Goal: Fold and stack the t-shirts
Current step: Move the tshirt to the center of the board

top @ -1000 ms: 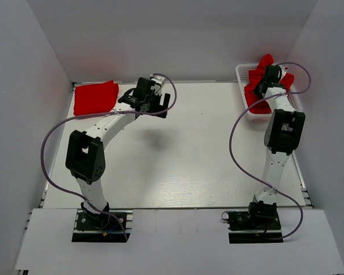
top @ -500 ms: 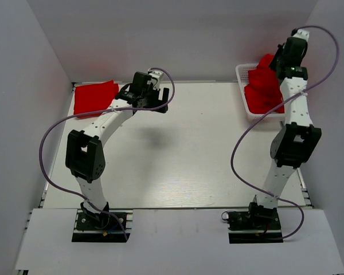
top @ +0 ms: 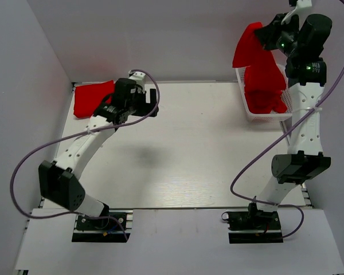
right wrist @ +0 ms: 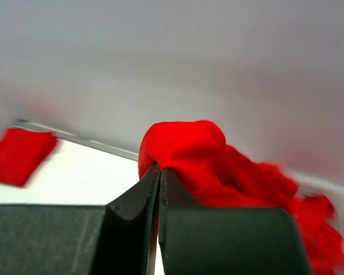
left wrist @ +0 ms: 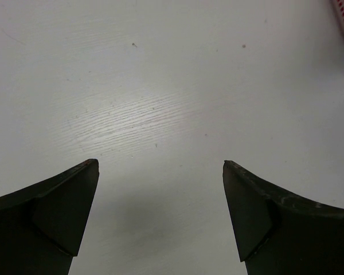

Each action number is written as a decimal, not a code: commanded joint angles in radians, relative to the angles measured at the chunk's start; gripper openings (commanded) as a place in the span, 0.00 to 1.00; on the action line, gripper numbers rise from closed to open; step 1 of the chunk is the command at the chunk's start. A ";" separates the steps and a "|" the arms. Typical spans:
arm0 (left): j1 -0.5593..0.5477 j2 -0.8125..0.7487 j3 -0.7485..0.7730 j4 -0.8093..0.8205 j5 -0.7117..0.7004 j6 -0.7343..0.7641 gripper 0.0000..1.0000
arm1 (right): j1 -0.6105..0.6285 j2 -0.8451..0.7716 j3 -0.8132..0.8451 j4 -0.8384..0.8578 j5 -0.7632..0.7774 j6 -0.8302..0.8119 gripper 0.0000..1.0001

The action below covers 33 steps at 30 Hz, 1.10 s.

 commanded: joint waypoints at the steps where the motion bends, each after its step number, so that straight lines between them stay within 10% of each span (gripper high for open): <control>1: 0.003 -0.138 -0.069 0.012 -0.074 -0.069 0.99 | 0.029 -0.082 0.051 0.175 -0.193 0.081 0.00; 13: 0.003 -0.415 -0.204 -0.040 -0.167 -0.132 0.99 | 0.136 -0.054 0.127 0.657 -0.473 0.456 0.00; 25: 0.003 -0.494 -0.224 -0.129 -0.238 -0.170 0.99 | 0.365 0.004 0.040 0.519 -0.518 0.275 0.00; 33: 0.003 -0.541 -0.297 -0.184 -0.275 -0.227 0.99 | 0.484 -0.170 -0.506 0.409 -0.398 -0.015 0.00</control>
